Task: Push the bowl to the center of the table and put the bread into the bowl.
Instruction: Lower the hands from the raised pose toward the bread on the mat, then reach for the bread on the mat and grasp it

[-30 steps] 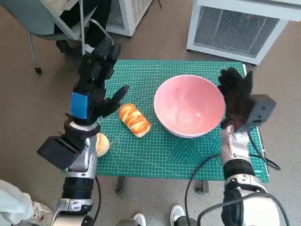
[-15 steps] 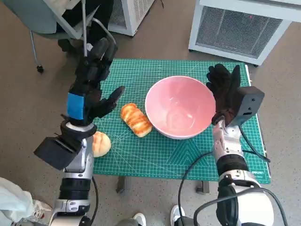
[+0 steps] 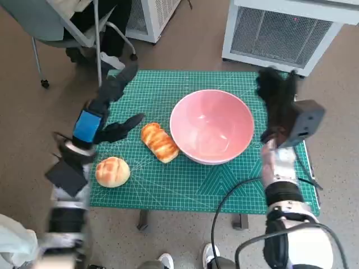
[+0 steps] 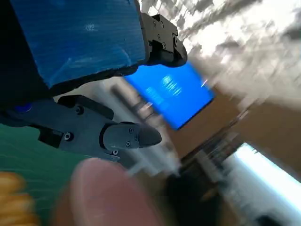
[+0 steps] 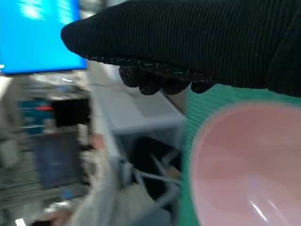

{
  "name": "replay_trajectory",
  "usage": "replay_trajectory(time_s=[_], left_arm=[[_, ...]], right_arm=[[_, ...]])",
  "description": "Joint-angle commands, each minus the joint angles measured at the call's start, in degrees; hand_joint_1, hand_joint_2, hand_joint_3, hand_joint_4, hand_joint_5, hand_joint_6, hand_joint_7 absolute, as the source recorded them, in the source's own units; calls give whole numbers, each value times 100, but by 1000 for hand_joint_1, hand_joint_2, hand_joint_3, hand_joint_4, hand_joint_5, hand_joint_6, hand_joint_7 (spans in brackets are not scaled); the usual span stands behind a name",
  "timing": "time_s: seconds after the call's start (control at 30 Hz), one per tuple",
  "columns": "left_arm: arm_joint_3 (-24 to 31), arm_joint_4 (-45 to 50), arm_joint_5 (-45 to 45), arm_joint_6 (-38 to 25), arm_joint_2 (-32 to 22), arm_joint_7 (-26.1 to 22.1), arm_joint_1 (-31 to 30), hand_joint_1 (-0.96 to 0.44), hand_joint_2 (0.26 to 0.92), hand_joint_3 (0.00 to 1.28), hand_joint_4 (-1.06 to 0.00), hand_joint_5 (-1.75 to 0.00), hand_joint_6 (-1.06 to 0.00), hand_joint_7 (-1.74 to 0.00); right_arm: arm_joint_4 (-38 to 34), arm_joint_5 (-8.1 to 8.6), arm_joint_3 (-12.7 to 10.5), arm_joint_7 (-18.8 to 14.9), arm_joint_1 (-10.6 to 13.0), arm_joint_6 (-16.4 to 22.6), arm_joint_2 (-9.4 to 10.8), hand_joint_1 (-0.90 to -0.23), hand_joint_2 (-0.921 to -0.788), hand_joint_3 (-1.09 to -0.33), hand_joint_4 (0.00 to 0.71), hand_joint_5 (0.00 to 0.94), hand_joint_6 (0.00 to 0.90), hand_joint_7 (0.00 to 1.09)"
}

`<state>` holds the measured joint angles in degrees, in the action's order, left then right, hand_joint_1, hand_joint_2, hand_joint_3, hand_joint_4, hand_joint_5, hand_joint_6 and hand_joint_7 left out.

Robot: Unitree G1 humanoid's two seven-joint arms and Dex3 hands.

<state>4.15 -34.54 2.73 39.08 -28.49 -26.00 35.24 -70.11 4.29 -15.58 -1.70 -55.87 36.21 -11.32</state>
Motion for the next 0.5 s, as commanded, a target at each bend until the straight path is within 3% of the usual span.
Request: replay_trajectory(time_s=[0.03, 0.13, 0.2, 0.33, 0.5], left_arm=[[-262, -493, 266, 276, -395, -337, 577, -334, 921, 173, -384, -19, -323, -280], [-554, -805, 549, 296, -574, -581, 896, -323, 921, 117, -406, -20, -368, -286], [-714, -1012, 689, 346, -629, -670, 1065, -322, 920, 89, -418, -19, -395, -286], [-1081, -1468, 1073, 413, -701, -803, 1445, -318, 919, 35, -448, -14, -466, -270], [-1526, -1989, 1569, 466, -714, -870, 1868, -285, 895, 6, -479, -7, -539, -212]], right_arm=[[306, -73, 135, -322, 85, 648, -130, -534, -921, -849, 225, 6, 109, 370], [868, 42, 243, -792, 250, 1298, -198, -535, -921, -846, 241, 13, 114, 380], [1181, 175, 286, -1082, 343, 1517, -216, -534, -921, -841, 246, 10, 101, 415], [1827, 492, 375, -1633, 534, 1793, -240, -533, -921, -826, 257, 8, 73, 493], [2568, 790, 482, -2057, 817, 1822, -269, -547, -921, -786, 274, 12, 84, 538]])
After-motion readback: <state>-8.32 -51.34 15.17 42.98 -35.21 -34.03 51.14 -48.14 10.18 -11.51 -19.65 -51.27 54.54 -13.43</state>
